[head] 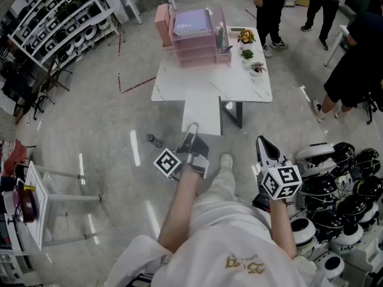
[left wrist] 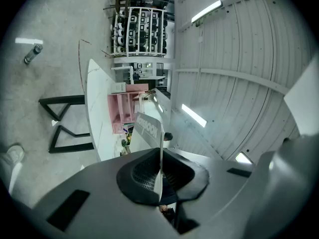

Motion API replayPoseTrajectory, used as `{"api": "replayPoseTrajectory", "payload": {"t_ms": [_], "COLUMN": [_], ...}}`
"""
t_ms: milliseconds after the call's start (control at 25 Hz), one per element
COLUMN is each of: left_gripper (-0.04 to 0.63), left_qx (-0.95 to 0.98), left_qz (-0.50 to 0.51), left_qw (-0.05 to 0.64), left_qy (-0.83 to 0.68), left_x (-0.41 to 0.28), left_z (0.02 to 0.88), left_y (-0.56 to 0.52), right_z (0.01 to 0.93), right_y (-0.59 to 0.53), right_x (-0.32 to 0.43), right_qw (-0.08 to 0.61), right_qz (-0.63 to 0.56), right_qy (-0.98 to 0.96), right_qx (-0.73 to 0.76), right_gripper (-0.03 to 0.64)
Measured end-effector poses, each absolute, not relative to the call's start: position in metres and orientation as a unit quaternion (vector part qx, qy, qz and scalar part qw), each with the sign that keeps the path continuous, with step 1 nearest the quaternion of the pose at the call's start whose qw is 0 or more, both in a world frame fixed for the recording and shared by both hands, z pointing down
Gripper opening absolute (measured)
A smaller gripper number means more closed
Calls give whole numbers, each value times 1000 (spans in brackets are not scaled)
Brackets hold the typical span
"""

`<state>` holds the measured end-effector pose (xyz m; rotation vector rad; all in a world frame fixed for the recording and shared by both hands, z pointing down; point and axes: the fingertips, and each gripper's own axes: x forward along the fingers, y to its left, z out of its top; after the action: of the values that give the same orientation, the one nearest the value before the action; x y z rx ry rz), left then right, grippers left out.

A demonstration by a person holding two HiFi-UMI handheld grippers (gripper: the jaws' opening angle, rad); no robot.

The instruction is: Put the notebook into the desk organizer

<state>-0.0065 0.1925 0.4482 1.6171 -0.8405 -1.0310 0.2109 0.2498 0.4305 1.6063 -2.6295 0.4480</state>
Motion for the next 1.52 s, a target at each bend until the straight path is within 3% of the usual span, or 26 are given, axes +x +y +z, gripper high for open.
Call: {"api": "replayPoseTrajectory", "payload": {"t_ms": [880,1520], "left_gripper": [26,26], "left_qx": [648,635], "left_qz": [-449,-440], "left_qw": [508,541], "left_qy": [-346,-334], "left_x": [-26,-83], "left_z": [445,459], "left_y": [177,-25], "right_z": [441,463], "right_y": [211,13], "right_x": [193,130], "right_qw": [-2,26], "right_qz": [174,206], "right_qy": [-849,-835], "right_qx": [499,510], "right_gripper": [11,9]}}
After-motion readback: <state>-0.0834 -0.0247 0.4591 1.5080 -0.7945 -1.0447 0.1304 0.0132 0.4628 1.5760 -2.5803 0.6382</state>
